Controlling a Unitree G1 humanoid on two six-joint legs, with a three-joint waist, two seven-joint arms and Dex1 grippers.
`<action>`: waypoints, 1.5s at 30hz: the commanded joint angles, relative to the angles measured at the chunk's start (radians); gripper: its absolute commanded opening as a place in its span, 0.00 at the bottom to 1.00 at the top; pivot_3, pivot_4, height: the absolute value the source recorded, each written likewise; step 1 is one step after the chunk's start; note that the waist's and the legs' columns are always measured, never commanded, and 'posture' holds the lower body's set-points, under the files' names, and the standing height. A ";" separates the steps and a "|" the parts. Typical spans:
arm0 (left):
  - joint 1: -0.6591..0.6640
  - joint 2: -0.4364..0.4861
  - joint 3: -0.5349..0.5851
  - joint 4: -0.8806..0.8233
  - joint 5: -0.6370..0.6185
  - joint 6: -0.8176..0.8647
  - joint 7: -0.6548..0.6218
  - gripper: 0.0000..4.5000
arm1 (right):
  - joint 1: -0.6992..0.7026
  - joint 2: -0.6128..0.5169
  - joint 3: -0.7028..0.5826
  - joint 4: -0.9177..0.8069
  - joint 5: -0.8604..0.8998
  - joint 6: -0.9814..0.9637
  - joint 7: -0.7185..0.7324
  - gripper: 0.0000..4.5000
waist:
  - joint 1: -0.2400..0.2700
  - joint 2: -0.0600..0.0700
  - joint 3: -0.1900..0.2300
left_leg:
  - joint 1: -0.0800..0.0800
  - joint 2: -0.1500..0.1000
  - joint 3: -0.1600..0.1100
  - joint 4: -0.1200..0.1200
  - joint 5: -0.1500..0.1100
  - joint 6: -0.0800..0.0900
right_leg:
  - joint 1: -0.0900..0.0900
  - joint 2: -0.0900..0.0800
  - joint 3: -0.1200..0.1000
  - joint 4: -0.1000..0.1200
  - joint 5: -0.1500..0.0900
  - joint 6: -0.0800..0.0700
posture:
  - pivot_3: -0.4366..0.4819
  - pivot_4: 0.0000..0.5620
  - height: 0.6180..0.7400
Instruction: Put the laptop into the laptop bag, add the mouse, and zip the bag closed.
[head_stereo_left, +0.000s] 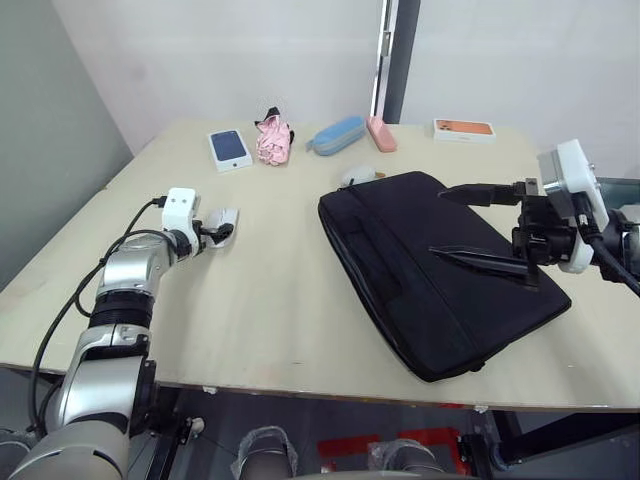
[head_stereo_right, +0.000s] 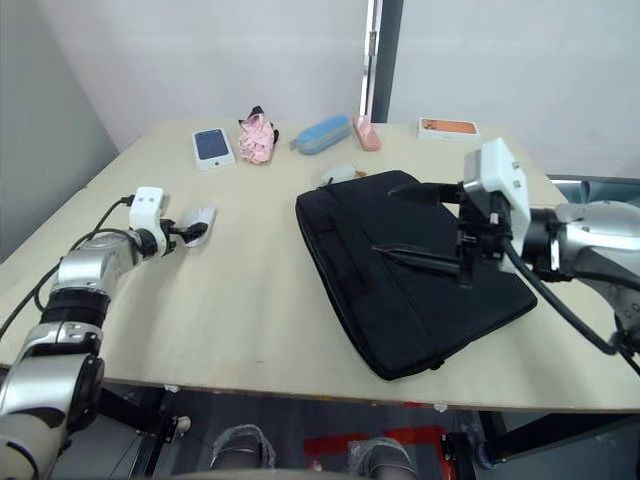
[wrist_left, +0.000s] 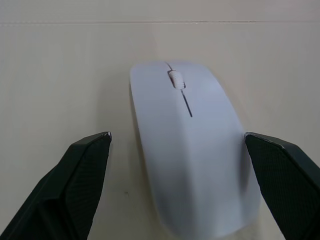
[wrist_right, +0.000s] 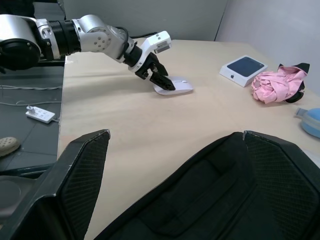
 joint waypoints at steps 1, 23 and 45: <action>-0.051 -0.007 -0.003 0.037 0.015 -0.037 -0.001 0.99 | 0.003 -0.020 -0.058 -0.039 0.039 0.005 -0.021 1.00 | 0.000 0.000 0.000 | 0.000 0.000 0.000 0.000 0.000 0.000 | 0.000 0.000 0.000 0.000 0.000 0.000 | 0.48 0.27 1.00; -0.180 0.003 -0.093 0.447 0.155 -0.263 -0.167 0.64 | -0.016 0.048 -0.007 -0.064 0.148 0.000 -0.191 1.00 | 0.001 0.000 0.000 | 0.001 -0.003 -0.001 -0.002 0.001 -0.001 | 0.003 -0.003 0.000 -0.003 0.000 0.001 | 0.48 0.27 1.00; 0.084 0.111 -0.274 -0.177 0.078 -0.468 -0.999 0.64 | -0.239 0.527 0.637 0.081 -0.267 0.357 -0.904 1.00 | -0.003 0.002 0.001 | -0.002 -0.004 0.001 -0.023 0.006 -0.011 | -0.005 -0.002 -0.003 -0.014 0.000 0.002 | 0.48 0.27 1.00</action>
